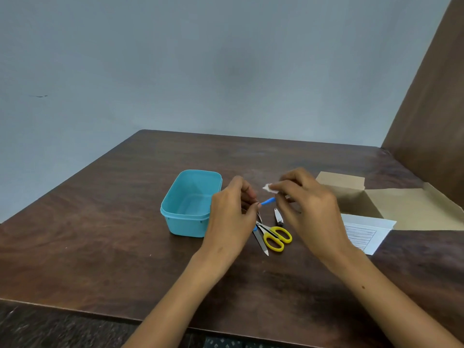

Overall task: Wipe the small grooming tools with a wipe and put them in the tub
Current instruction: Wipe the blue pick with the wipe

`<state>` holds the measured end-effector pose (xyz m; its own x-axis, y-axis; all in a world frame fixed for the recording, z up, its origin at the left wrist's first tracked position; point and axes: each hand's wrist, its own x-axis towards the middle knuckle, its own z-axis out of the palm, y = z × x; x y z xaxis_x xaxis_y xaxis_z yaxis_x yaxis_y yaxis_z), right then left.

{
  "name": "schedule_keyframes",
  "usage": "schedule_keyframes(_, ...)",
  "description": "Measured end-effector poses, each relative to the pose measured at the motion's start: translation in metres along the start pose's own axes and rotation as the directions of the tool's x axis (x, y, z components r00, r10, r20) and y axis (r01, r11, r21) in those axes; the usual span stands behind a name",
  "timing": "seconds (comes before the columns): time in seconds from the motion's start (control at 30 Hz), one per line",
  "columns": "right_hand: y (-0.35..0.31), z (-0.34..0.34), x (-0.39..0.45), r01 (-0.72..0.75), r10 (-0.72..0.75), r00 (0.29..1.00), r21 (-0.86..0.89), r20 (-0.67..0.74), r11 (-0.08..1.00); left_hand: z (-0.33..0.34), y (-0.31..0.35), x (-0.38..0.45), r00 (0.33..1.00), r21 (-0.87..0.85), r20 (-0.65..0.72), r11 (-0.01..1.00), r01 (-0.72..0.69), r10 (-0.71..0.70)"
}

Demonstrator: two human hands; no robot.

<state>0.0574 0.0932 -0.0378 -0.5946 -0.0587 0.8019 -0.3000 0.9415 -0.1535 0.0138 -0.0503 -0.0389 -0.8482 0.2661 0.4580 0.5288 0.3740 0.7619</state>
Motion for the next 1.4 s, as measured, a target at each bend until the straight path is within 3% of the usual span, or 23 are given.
schedule_keyframes(0.1,0.003,0.003,-0.005,0.05,-0.047,0.994,-0.029,0.1,0.998,0.0,-0.002,0.003,0.997,-0.003,-0.04,0.998,-0.065,0.065)
schedule_keyframes(0.27,0.0,0.005,-0.012,0.003,-0.007,0.986,0.022,0.169,1.0,0.002,-0.007,0.001,0.991,-0.042,-0.074,0.993,-0.112,0.109)
schedule_keyframes(0.47,0.0,0.003,-0.014,0.006,-0.017,0.99,0.083,0.137,0.997,0.002,-0.013,0.0,0.991,-0.1,-0.088,0.989,-0.111,0.103)
schedule_keyframes(0.67,0.002,-0.003,-0.011,-0.029,0.005,0.986,0.138,0.168,0.99,-0.001,-0.014,-0.005,0.988,-0.047,-0.056,0.988,-0.148,0.146)
schedule_keyframes(0.9,-0.002,-0.001,-0.006,-0.085,0.08,0.987,0.03,0.142,0.996,-0.002,-0.015,-0.006,0.971,-0.013,-0.027,0.972,-0.237,0.236)
schedule_keyframes(1.03,-0.002,0.0,-0.005,-0.064,0.067,0.976,-0.018,0.205,0.998,-0.006,-0.015,-0.006,0.965,-0.048,-0.048,0.964,-0.262,0.259)
schedule_keyframes(1.4,-0.005,-0.004,0.003,0.022,-0.014,0.993,-0.061,0.121,0.998,-0.016,-0.019,-0.004,0.972,-0.12,-0.079,0.965,-0.231,0.223)
